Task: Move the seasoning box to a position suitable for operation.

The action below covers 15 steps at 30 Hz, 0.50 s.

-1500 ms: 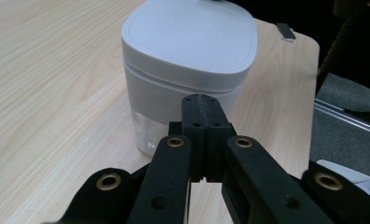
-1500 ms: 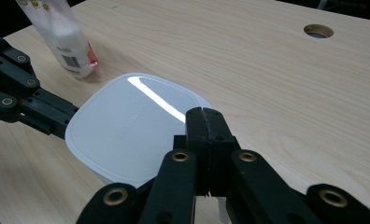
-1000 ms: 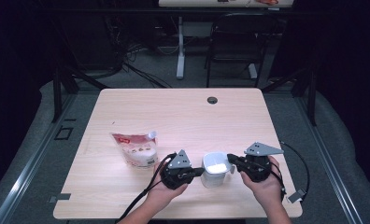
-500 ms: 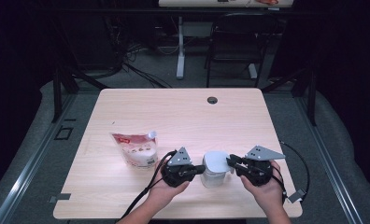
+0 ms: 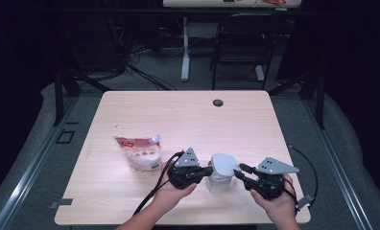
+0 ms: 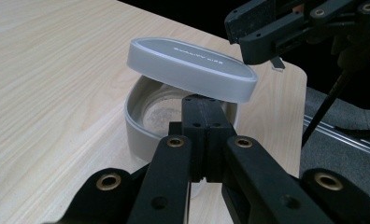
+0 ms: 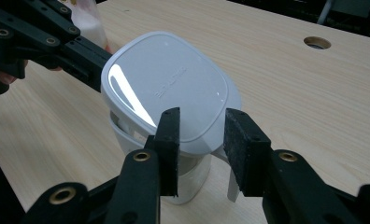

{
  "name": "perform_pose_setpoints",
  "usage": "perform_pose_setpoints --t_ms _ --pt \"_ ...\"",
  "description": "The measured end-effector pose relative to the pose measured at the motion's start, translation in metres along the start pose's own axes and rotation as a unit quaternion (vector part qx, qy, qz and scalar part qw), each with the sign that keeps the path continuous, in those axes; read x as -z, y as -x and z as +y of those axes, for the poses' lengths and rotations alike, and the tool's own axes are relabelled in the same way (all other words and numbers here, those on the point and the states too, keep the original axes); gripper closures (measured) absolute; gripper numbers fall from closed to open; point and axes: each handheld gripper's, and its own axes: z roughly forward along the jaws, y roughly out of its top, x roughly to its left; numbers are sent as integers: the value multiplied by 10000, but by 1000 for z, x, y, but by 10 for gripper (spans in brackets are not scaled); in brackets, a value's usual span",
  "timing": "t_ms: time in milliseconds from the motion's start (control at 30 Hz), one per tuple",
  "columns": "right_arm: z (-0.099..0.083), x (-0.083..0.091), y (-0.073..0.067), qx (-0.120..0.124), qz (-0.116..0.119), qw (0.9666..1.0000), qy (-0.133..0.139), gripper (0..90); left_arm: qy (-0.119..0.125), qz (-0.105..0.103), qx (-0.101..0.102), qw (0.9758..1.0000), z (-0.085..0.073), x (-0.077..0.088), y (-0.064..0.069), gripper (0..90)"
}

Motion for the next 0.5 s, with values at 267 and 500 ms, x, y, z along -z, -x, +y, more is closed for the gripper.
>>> perform_pose_setpoints --t_ms 267,500 --pt "-5 2 -4 106 25 9999 -126 653 4 -2 -48 10000 5 0 1 900" --pt "-7 1 -6 245 88 9995 -168 629 1 20 -74 10000 7 1 0 900"
